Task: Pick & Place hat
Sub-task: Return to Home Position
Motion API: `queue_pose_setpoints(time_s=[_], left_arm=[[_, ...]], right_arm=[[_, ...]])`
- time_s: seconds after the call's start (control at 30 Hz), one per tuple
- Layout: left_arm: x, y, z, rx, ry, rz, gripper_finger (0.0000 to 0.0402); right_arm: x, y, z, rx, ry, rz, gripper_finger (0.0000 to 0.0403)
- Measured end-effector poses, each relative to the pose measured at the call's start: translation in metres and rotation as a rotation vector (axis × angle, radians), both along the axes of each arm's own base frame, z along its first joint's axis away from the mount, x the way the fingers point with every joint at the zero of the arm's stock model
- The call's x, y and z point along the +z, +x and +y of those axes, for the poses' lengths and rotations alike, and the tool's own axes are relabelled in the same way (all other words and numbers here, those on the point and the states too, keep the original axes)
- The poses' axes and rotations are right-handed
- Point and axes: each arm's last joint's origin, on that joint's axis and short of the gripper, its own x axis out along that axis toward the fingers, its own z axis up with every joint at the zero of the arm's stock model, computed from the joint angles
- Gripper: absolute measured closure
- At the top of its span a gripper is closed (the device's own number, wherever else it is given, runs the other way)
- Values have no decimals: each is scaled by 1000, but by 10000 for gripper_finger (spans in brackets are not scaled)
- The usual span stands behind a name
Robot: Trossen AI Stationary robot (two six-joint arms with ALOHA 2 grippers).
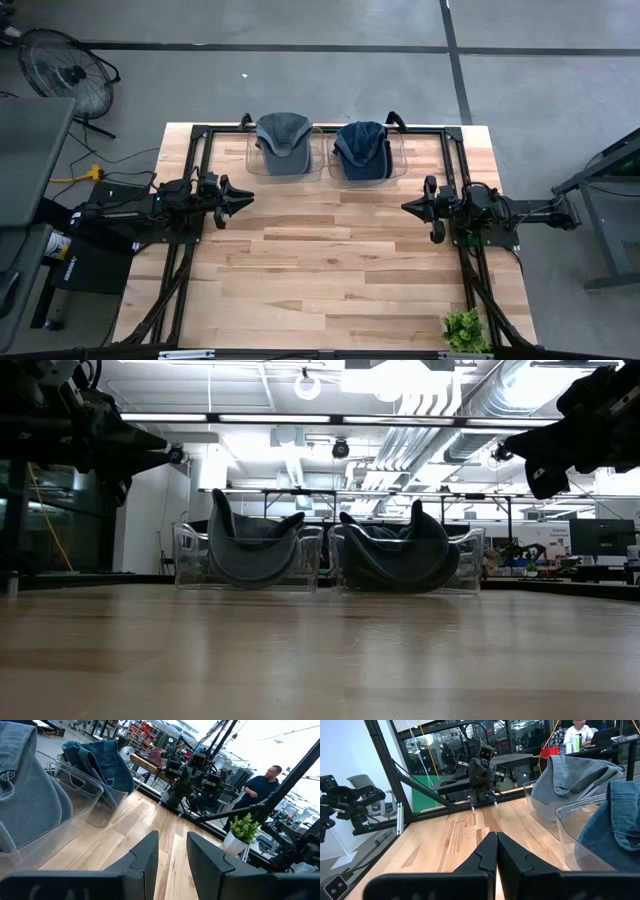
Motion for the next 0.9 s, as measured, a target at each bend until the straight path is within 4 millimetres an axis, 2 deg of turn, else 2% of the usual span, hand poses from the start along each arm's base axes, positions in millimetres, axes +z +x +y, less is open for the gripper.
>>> queue_pose_setpoints(time_s=[0.9], left_arm=[[0,0,0,0,0,0,302]], right_arm=[[0,0,0,1,1,1,395]])
